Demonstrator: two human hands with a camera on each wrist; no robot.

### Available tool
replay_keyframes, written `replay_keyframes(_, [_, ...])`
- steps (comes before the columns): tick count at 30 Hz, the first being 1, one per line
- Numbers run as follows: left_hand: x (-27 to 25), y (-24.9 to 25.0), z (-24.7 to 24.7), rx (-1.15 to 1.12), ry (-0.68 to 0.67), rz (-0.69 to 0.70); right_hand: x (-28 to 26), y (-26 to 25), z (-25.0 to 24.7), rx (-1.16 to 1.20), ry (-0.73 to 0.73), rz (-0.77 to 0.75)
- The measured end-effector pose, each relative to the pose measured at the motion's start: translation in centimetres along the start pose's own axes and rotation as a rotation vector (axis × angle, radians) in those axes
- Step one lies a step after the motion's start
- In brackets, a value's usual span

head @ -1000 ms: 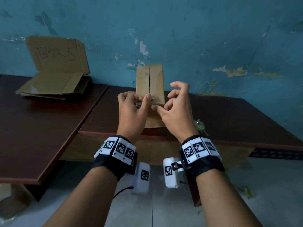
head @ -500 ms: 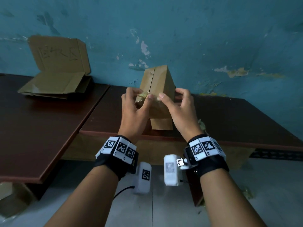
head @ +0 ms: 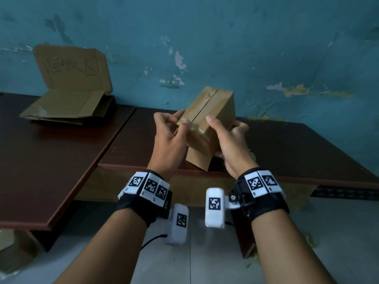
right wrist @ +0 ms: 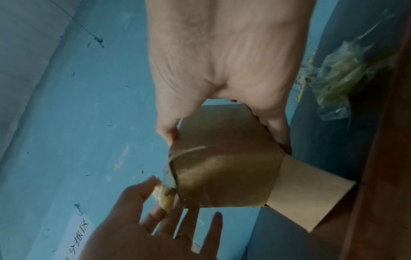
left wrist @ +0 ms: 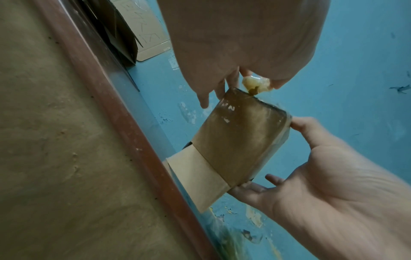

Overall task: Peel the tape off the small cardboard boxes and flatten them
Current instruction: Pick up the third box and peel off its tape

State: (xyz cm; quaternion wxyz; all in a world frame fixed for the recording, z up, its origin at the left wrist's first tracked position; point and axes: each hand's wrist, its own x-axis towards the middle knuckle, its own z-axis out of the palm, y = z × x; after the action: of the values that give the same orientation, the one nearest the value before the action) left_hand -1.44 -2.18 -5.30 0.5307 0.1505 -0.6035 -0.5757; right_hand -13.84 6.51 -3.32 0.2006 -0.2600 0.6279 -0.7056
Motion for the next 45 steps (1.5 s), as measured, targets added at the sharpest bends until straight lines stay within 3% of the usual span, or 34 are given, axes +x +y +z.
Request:
replay_keyframes(8, [-0.2, 0.0, -0.4, 0.311, 0.154, -0.073, -0.4, 0.0, 0.5, -0.109, 0.143, -0.124])
replay_keyframes(14, [-0.5, 0.1, -0.4, 0.431, -0.105, -0.086, -1.0, -0.6, 0.2, -0.143, 0.183, -0.163])
replay_keyframes(19, [-0.5, -0.3, -0.2, 0.389, -0.147, -0.065, -1.6, -1.2, 0.1, -0.158, 0.181, -0.145])
replay_keyframes(29, [-0.2, 0.0, -0.6, 0.281, -0.278, -0.163, -1.6, -1.2, 0.1, -0.225, 0.171, -0.154])
replay_keyframes(38, [-0.3, 0.8, -0.6, 0.359, -0.264, -0.172, -1.7, -1.3, 0.3, -0.294, 0.137, -0.147])
replay_keyframes(45, [-0.4, 1.1, -0.2, 0.24, -0.225, -0.179, -2.1, -1.6, 0.6, -0.296, 0.137, -0.145])
